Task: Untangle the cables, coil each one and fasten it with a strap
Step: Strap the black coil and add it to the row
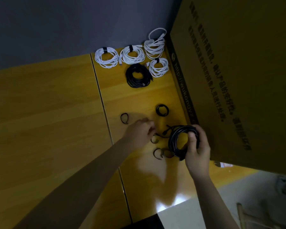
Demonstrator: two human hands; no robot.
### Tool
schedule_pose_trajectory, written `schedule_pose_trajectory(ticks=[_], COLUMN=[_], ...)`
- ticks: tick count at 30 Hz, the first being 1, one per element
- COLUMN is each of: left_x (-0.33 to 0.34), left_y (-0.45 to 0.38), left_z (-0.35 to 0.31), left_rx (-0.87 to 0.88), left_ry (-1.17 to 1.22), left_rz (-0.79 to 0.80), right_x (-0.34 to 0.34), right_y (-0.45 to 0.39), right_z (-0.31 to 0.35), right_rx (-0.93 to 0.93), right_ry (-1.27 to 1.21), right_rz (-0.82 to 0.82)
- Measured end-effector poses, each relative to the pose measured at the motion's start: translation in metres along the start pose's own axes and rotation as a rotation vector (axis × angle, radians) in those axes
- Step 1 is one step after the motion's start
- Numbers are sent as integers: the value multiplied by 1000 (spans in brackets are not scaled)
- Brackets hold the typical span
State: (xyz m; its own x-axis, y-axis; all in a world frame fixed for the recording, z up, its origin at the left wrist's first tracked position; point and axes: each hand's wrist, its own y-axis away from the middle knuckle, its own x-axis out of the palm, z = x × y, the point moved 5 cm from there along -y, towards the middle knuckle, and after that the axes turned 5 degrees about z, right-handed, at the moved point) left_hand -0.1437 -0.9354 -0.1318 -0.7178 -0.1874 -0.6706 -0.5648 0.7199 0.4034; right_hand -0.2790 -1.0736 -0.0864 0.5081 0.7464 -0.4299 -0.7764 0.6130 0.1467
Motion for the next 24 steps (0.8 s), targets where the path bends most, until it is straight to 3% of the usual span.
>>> schedule_pose_trajectory(ticks=[5, 10, 15, 18, 21, 24], left_x=[12, -2, -14, -22, -15, 2], left_y=[8, 12, 19, 20, 16, 4], left_z=[-4, 1, 22, 28, 13, -4], left_rx=[-26, -39, -89, -129, -5, 103], left_ry=[-69, 17, -287, -250, -207, -234], left_rz=[29, -101, -59, -133, -147, -57], right_x=[3, 5, 14, 17, 16, 13], right_y=[5, 6, 2, 1, 3, 5], right_z=[4, 16, 25, 25, 26, 28], right_rx=[-29, -87, -106, -111, -102, -119], right_ry=[32, -2, -17, -3, 2, 19], right_rz=[-43, -95, -112, -120, -123, -133])
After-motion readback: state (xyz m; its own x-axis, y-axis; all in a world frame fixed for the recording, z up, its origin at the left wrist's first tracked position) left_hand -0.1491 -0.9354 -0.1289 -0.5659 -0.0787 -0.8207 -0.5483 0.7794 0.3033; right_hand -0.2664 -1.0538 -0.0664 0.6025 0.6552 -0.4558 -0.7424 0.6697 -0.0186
